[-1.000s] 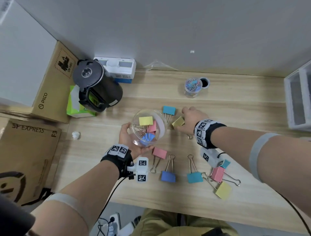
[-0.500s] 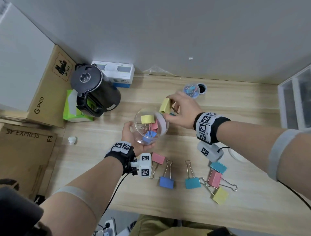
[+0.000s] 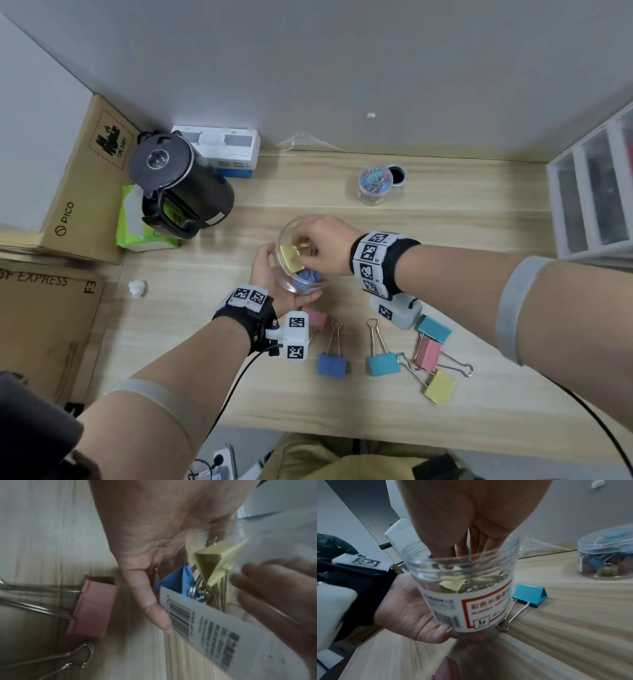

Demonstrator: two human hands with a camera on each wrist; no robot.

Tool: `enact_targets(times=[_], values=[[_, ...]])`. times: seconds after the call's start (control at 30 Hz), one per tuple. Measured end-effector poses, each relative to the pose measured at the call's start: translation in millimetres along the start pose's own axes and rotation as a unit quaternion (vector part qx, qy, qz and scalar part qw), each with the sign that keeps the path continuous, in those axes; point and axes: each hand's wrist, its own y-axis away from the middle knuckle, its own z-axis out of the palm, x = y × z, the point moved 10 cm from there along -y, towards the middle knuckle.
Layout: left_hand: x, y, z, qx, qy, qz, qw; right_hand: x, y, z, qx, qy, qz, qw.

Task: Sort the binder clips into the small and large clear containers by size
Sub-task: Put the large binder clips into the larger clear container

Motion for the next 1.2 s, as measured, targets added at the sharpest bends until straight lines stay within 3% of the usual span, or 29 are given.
enact_targets(times=[0.1,0.2,0.23,0.3,0.37,0.6,0.67,0.87,1.03,1.1,1.2], values=[[0.4,0.4,-12.9,0.010,0.008,0.001,1.000,2.3,6.5,-31.5,0.105,-0.030,-0.016,0.994],[3.2,3.4,-28.5,0.023,0.028,0.006,0.999,36.4,9.5,-59.4,0.192,-0.036,0.060,0.979],[4.3,5.1,-34.4,0.023,0.036,0.008,0.999,56.8,7.6,-58.0,0.182,-0.028,0.108,0.977],[5.5,8.3,-45.8,0.020,0.048,0.009,0.999,96.4,3.8,-36.7,0.097,0.023,0.201,0.974],[6.2,10.9,-57.3,0.019,0.049,0.012,0.999,118.6,2.7,-7.0,0.006,0.076,0.238,0.968],[6.5,14.2,-94.1,0.042,0.061,0.020,0.997,95.9,-19.3,67.9,-0.111,0.184,0.141,0.966],[4.5,13.3,-97.1,0.047,0.063,0.019,0.997,92.9,-21.7,72.9,-0.117,0.210,0.133,0.962],[1.4,8.6,-80.1,0.036,0.067,0.009,0.997,105.5,-2.5,42.1,-0.077,0.159,0.207,0.962],[3.0,4.4,-52.7,0.022,0.054,0.008,0.998,100.3,18.2,-29.9,0.101,-0.015,0.216,0.971],[5.3,2.0,-40.7,0.024,0.045,0.017,0.999,74.4,22.1,-42.5,0.094,-0.066,0.162,0.980],[6.2,-0.8,-20.1,0.016,0.032,0.035,0.999,25.1,29.1,-34.2,0.005,-0.041,0.077,0.996]])
